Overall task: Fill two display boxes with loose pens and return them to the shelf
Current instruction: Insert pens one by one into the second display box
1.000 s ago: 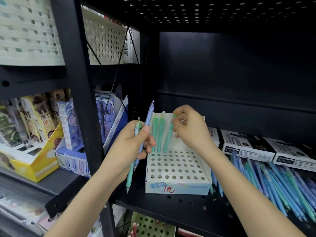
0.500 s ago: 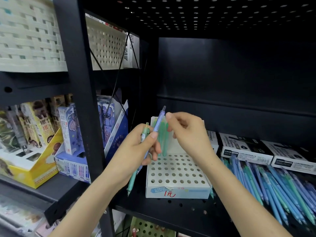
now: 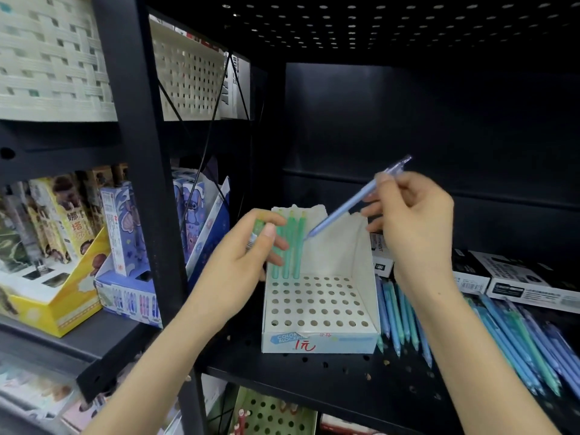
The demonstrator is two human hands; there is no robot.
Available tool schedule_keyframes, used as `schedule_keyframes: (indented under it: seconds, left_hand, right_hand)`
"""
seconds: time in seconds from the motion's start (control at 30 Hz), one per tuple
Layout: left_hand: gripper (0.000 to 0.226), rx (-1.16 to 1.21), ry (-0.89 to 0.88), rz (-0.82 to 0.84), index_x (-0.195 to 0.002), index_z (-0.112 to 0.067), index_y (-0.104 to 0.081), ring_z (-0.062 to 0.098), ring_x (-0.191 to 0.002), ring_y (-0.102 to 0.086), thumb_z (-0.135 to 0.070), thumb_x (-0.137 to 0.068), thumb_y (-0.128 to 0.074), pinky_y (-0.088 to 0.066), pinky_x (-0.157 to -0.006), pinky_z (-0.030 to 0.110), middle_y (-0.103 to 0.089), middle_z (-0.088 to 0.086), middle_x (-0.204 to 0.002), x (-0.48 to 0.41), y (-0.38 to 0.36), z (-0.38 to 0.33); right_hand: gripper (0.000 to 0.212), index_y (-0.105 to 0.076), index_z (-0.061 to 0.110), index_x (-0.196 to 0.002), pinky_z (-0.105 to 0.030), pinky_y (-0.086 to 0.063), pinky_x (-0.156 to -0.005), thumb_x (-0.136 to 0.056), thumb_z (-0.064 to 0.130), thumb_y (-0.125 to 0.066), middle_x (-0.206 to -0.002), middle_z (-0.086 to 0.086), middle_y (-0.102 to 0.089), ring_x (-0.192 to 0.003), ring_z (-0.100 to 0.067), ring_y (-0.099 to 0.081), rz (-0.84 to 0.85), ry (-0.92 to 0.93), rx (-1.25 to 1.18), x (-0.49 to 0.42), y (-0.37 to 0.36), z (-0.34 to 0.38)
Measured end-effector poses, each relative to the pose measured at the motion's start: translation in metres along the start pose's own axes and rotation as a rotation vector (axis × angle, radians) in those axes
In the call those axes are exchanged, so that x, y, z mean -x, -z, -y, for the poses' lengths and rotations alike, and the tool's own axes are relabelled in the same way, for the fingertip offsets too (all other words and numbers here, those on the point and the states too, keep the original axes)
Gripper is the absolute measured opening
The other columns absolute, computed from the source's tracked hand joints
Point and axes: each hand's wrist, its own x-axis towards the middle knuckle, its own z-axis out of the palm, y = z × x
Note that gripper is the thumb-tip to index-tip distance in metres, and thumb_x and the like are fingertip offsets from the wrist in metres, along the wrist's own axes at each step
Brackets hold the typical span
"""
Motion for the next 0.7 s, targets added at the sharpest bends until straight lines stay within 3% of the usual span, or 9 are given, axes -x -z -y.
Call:
schedule_keyframes:
  seconds: [0.1, 0.2, 0.3, 0.4, 0.57, 0.6, 0.63, 0.67, 0.7]
  left_hand:
    - [0.018, -0.007, 0.011, -0.031, -0.100, -0.036, -0.057, -0.001, -0.057, -0.050, -0.035, -0.096, -0.039, -0.038, -0.054, 0.011, -0.057, -0.016, -0.064, -0.001, 0.005, -0.001]
    - [0.022, 0.054, 0.040, -0.015, -0.100, -0.032, -0.057, -0.003, -0.055, -0.045, -0.040, -0.095, -0.037, -0.035, -0.049, 0.008, -0.051, -0.020, -0.061, -0.001, 0.000, -0.004]
    - [0.025, 0.119, 0.067, 0.002, -0.103, -0.029, -0.056, 0.006, -0.060, -0.040, -0.034, -0.099, -0.032, -0.031, -0.047, 0.013, -0.046, -0.009, -0.068, -0.001, -0.002, -0.002]
    - [0.022, 0.184, 0.096, -0.014, -0.100, -0.022, -0.055, 0.007, -0.059, -0.039, -0.022, -0.100, -0.033, -0.030, -0.044, 0.011, -0.046, -0.004, -0.069, 0.000, -0.002, 0.000]
    - [0.025, 0.090, 0.027, 0.012, -0.097, -0.029, -0.062, 0.005, -0.061, -0.046, -0.029, -0.097, -0.036, -0.034, -0.048, 0.013, -0.050, -0.010, -0.065, 0.003, 0.000, 0.002]
    - [0.028, 0.060, -0.003, 0.046, -0.099, -0.031, -0.064, 0.007, -0.062, -0.049, -0.034, -0.095, -0.037, -0.033, -0.048, 0.017, -0.038, -0.021, -0.066, 0.004, 0.000, 0.000]
    - [0.030, 0.036, -0.034, 0.076, -0.103, -0.032, -0.064, 0.011, -0.069, -0.057, -0.038, -0.092, -0.037, -0.033, -0.049, 0.024, -0.027, -0.026, -0.072, 0.006, -0.001, -0.003]
    - [0.034, 0.011, -0.054, 0.091, -0.109, -0.030, -0.063, 0.012, -0.085, -0.057, -0.039, -0.088, -0.038, -0.034, -0.058, 0.032, -0.023, -0.028, -0.093, 0.007, -0.002, -0.004]
    - [0.037, -0.004, -0.065, 0.095, -0.114, -0.029, -0.061, 0.004, -0.099, -0.051, -0.040, -0.086, -0.039, -0.036, -0.066, 0.033, -0.028, -0.032, -0.098, 0.007, -0.003, -0.006]
  right_hand:
    - [0.016, -0.064, 0.013, -0.093, -0.031, -0.055, -0.058, -0.094, 0.023, -0.051, -0.074, 0.004, -0.065, -0.061, -0.008, -0.064, 0.016, 0.091, 0.274, 0.001, -0.004, -0.019]
    - [0.015, -0.063, 0.013, -0.093, -0.043, -0.055, -0.064, -0.093, 0.022, -0.051, -0.073, 0.003, -0.064, -0.064, -0.017, -0.064, 0.097, 0.141, 0.432, 0.008, -0.018, -0.036]
    - [0.016, -0.063, 0.008, -0.090, -0.040, -0.052, -0.066, -0.094, 0.019, -0.052, -0.069, -0.006, -0.065, -0.065, -0.024, -0.063, 0.135, 0.175, 0.489, 0.009, -0.027, -0.046]
    - [0.019, -0.062, 0.008, -0.087, -0.027, -0.045, -0.061, -0.094, 0.021, -0.050, -0.067, -0.006, -0.064, -0.065, -0.022, -0.061, 0.177, 0.151, 0.560, 0.008, -0.031, -0.053]
    - [0.020, -0.055, 0.014, -0.075, -0.013, -0.033, -0.048, -0.094, 0.020, -0.050, -0.055, 0.005, -0.052, -0.049, -0.010, -0.046, 0.258, 0.106, 0.606, 0.004, -0.039, -0.063]
    - [0.023, -0.053, 0.016, -0.071, -0.013, -0.032, -0.047, -0.093, 0.020, -0.050, -0.053, 0.008, -0.049, -0.048, -0.006, -0.042, 0.276, 0.096, 0.619, 0.003, -0.040, -0.066]
    - [0.026, -0.050, 0.017, -0.067, -0.014, -0.029, -0.046, -0.093, 0.021, -0.049, -0.051, 0.009, -0.047, -0.046, -0.006, -0.041, 0.289, 0.089, 0.635, 0.004, -0.041, -0.068]
    - [0.031, -0.047, 0.019, -0.063, -0.015, -0.027, -0.046, -0.094, 0.023, -0.049, -0.050, 0.009, -0.045, -0.045, -0.006, -0.039, 0.301, 0.086, 0.652, 0.004, -0.042, -0.071]
    - [0.036, -0.044, 0.021, -0.058, -0.019, -0.028, -0.047, -0.094, 0.025, -0.048, -0.048, 0.008, -0.043, -0.044, -0.007, -0.038, 0.314, 0.082, 0.664, 0.004, -0.042, -0.074]
